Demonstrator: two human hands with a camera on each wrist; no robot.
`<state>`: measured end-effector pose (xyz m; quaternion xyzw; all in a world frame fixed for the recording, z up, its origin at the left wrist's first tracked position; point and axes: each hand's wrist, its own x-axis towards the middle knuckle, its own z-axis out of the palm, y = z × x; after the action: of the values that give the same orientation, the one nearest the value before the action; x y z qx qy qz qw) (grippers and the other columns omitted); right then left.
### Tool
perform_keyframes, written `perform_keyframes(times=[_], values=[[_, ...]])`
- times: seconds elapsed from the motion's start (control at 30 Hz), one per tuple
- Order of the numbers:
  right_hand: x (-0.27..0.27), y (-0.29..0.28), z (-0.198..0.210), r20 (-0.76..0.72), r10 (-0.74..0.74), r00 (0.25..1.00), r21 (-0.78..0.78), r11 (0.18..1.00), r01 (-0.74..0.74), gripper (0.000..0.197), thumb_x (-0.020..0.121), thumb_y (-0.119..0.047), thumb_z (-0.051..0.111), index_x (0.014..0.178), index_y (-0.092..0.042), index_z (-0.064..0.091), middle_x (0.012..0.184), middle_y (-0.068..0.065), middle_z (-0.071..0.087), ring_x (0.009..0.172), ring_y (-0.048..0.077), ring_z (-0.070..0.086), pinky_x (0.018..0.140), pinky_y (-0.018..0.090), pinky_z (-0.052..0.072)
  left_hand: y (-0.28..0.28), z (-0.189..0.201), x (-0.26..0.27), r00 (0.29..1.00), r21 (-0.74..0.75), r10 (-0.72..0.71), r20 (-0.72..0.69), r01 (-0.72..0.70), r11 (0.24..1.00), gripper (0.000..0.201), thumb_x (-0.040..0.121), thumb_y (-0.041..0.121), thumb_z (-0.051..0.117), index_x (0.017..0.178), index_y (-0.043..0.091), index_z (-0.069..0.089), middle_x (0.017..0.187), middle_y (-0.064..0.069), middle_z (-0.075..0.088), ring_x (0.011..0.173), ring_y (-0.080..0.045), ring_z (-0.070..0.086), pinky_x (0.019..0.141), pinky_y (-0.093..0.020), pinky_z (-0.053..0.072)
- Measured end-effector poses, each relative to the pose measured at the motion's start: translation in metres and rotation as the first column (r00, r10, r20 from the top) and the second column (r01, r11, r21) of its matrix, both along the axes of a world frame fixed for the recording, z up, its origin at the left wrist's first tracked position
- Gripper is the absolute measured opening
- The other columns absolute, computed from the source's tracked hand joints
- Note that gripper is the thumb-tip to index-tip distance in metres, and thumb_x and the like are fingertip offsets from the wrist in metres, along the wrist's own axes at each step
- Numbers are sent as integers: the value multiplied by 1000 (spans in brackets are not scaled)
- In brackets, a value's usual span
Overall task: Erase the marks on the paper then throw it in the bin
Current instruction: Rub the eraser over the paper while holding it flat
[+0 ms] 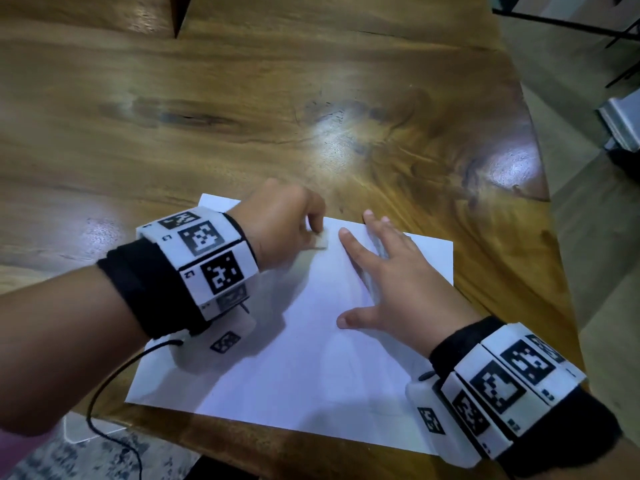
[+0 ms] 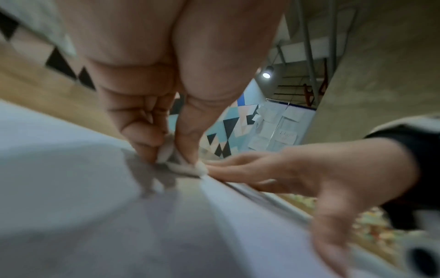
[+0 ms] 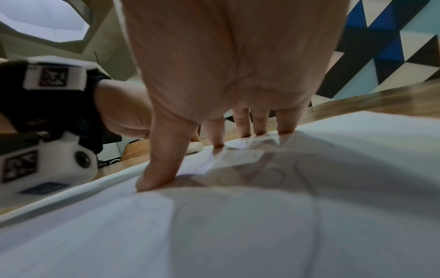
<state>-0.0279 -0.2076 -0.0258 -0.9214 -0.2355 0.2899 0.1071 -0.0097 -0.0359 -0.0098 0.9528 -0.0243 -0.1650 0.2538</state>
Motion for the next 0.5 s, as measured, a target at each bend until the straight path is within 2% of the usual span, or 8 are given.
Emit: perform_keyframes(times=[0.07,0.2,0.27,0.37,0.43,0.47,0.5], values=[[-1,0,1,-6,0,1000,3,1000,1,106,72,-55,69,148,-36,-2,154,-5,-25,142,12,-21,116,27,-4,5,-3,3,990,-3,126,66,-126,992,13,79,17,63,90,11,65,76,-2,56,78,-21,50,67,-25,36],[-1,0,1,-10,-10,1000,15,1000,10,106,71,-54,70,148,-36,-1,154,-6,-25,142,11,-21,115,26,-5,5,-12,-1,973,-67,221,66,-217,974,11,79,22,64,85,13,63,62,7,48,76,-21,49,69,-24,34],[-1,-1,0,-12,-14,1000,18,1000,14,106,71,-54,70,148,-36,-1,154,-6,-25,142,11,-21,114,25,-5,4,-12,-2,970,-79,237,53,-233,969,12,79,24,64,85,14,61,62,9,48,75,-20,49,68,-24,34],[0,0,1,-14,-13,1000,17,1000,13,106,71,-53,70,148,-36,-1,155,-6,-24,142,11,-20,115,25,-5,-1,-12,-15,994,-71,100,37,-97,993,10,80,23,62,83,14,61,58,9,49,58,-12,47,56,-25,32],[0,0,0,-7,-15,1000,17,1000,16,106,71,-53,71,148,-36,0,155,-6,-24,142,11,-20,114,25,-5,-4,-11,-23,999,-41,-37,3,37,998,5,80,21,62,82,16,62,55,14,47,53,-1,43,51,-18,32],[0,0,0,-6,-16,1000,20,1000,16,106,71,-53,71,148,-36,0,155,-6,-24,142,11,-20,114,25,-5,-2,-9,-21,999,-28,-52,-3,52,998,4,80,19,62,83,17,63,55,14,47,54,-2,44,51,-18,32],[0,0,0,-8,-16,1000,22,1000,16,106,71,-53,71,148,-36,0,155,-6,-24,142,11,-20,115,25,-5,1,-9,-18,1000,-22,-15,7,15,1000,5,79,18,63,84,17,64,56,12,49,57,-9,49,52,-22,31]])
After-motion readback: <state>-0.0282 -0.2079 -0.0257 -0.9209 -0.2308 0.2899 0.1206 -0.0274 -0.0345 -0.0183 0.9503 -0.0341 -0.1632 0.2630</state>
